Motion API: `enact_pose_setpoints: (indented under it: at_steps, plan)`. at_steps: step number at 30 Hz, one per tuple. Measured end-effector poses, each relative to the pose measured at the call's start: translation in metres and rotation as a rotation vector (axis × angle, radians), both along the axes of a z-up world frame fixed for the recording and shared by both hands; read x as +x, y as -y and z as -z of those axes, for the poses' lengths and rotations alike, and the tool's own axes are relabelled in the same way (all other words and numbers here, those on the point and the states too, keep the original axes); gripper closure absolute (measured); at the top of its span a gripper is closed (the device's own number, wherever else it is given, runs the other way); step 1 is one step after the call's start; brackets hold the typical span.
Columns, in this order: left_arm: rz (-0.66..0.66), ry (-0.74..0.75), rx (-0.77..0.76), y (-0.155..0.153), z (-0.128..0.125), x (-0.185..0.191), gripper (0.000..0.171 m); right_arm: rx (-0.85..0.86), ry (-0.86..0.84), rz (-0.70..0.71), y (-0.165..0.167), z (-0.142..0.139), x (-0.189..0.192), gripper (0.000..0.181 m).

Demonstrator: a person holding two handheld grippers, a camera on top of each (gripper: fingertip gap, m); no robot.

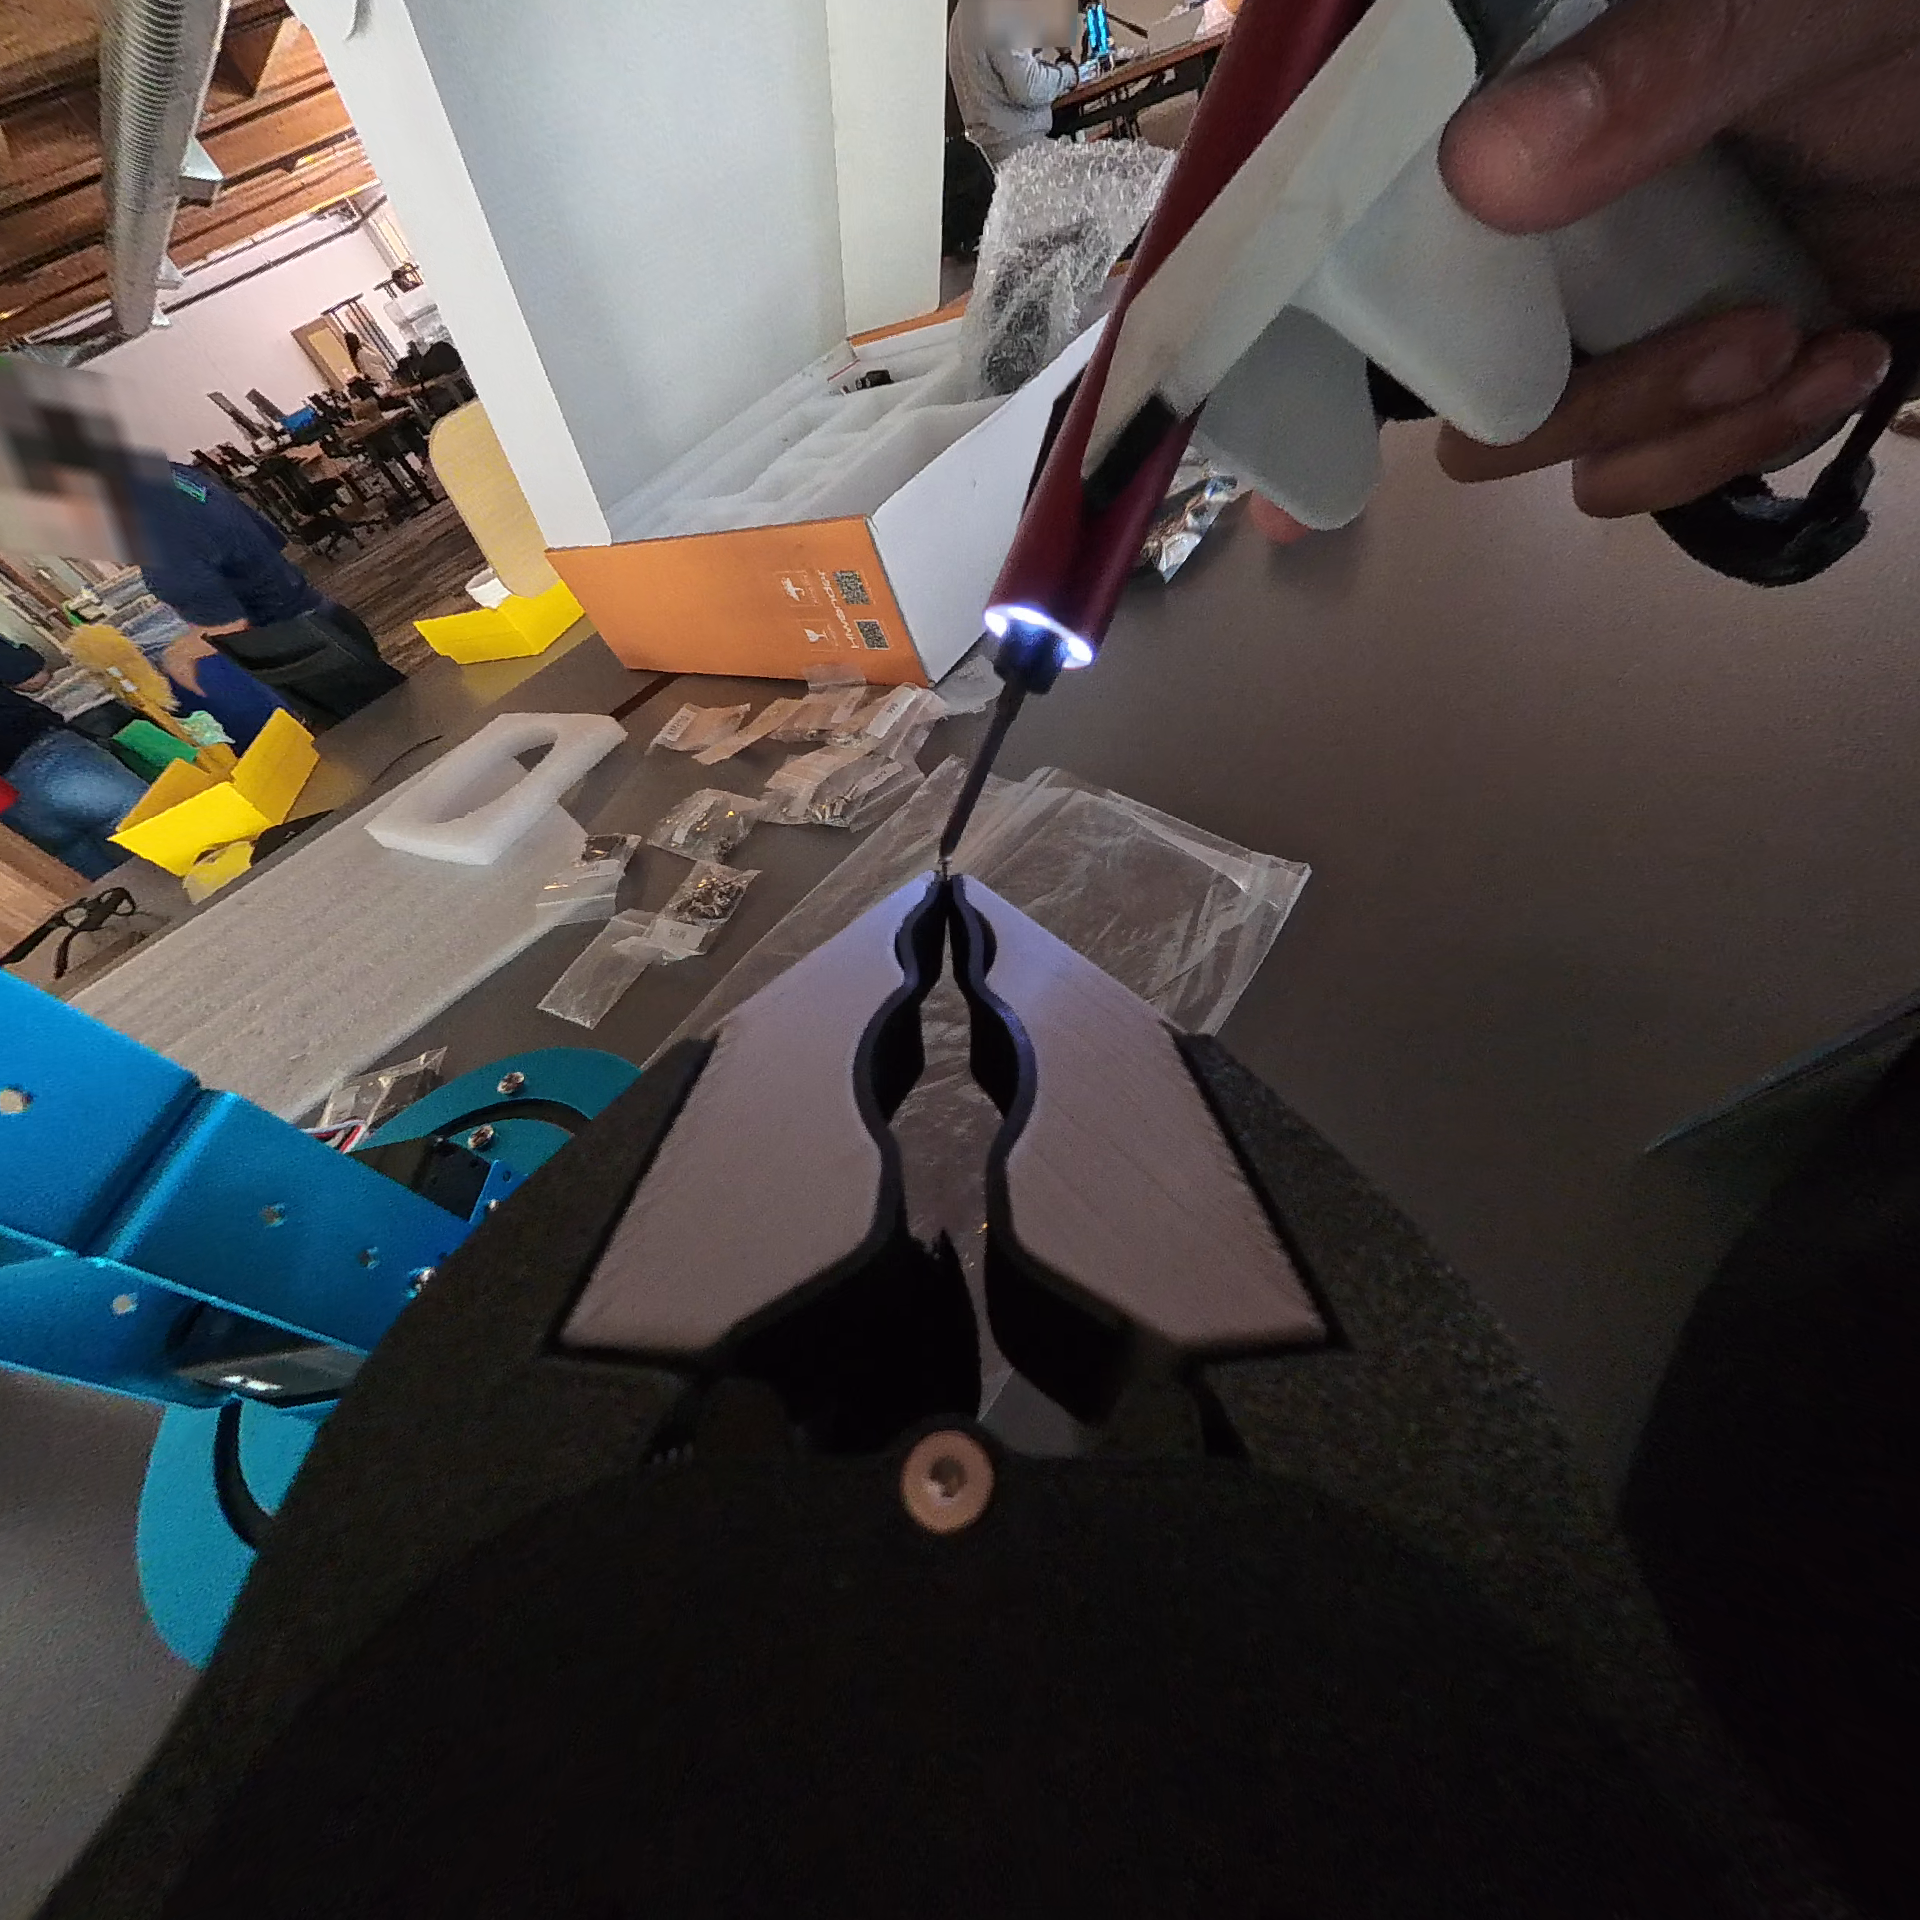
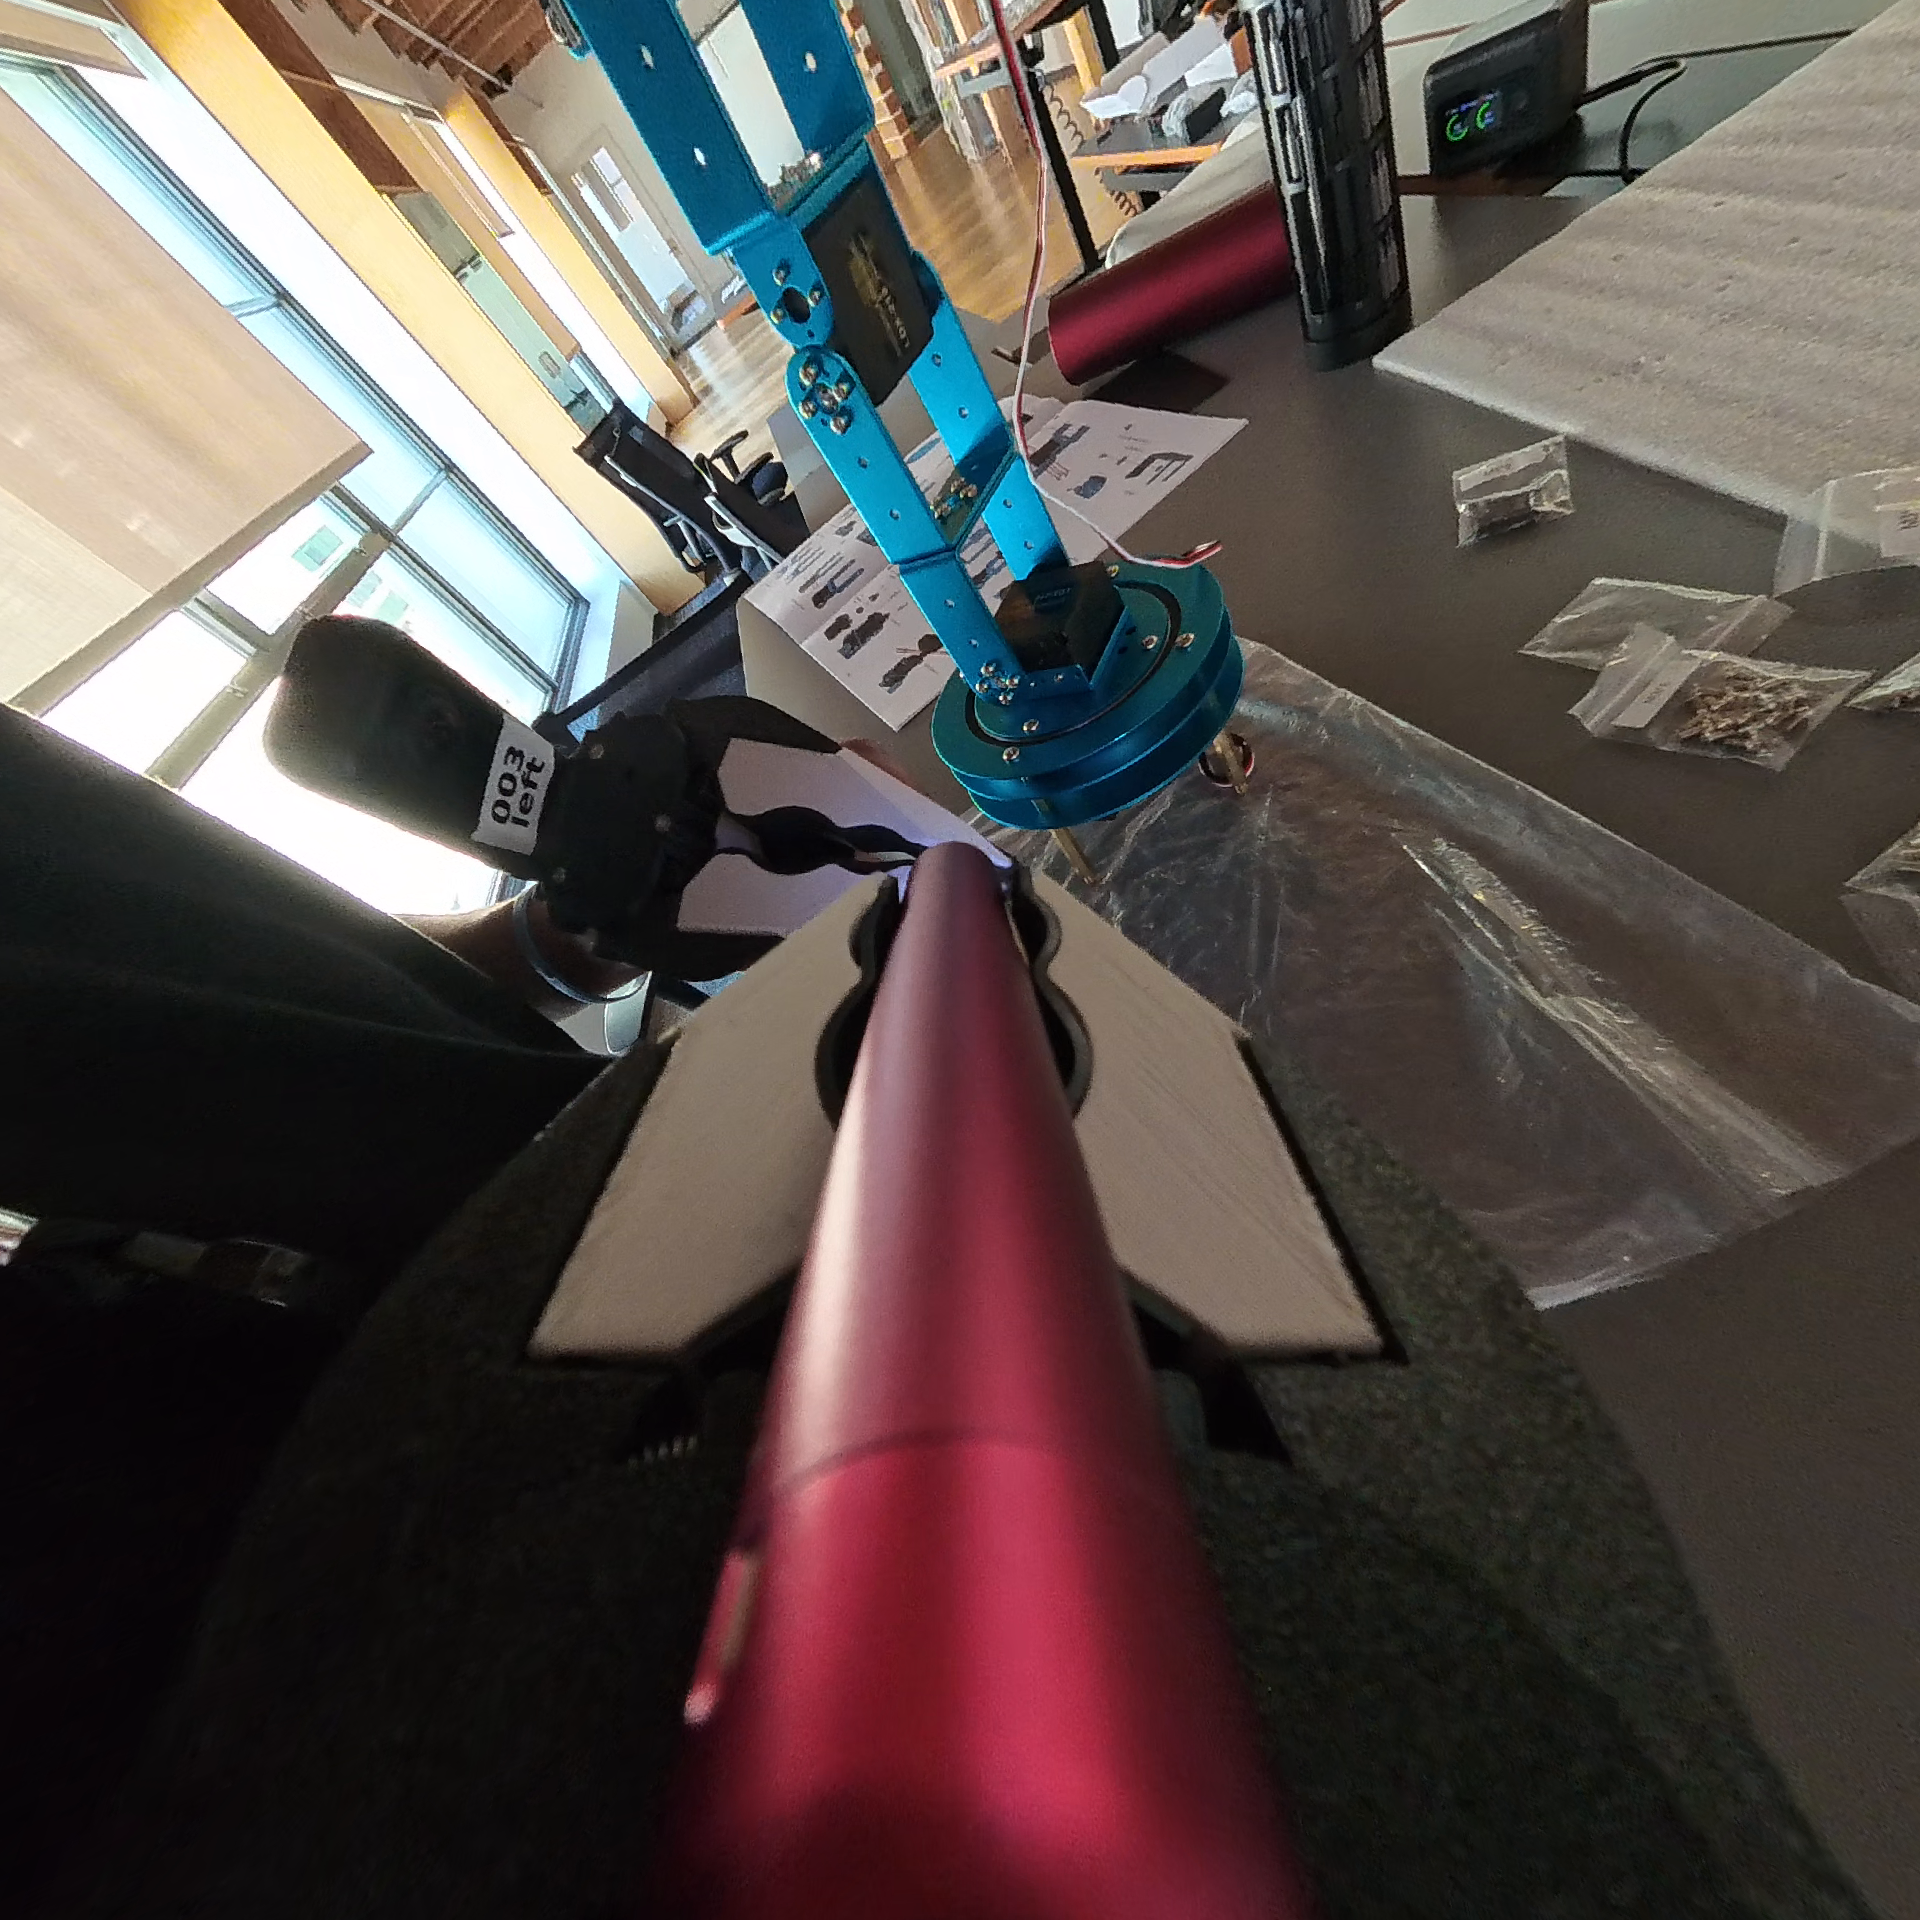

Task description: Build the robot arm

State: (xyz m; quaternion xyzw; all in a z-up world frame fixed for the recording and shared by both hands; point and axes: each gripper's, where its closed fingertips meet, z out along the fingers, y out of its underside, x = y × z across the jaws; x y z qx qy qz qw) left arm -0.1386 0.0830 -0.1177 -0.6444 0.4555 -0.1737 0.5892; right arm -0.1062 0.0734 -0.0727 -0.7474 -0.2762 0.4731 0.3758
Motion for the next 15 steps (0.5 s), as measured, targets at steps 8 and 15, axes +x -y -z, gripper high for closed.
enact_pose_setpoints:
  at_steps: [8, 15]
  plan:
    - [0.010, -0.052, 0.048, 0.0009, 0.0014, -0.0008, 0.171, -0.006, 0.010, -0.030, 0.0029, 0.0009, -0.0022, 0.157]
    - [0.026, -0.183, 0.158, 0.0010, 0.0067, -0.0016, 0.171, 0.021, 0.059, -0.030, 0.0045, 0.0043, -0.0060, 0.158]
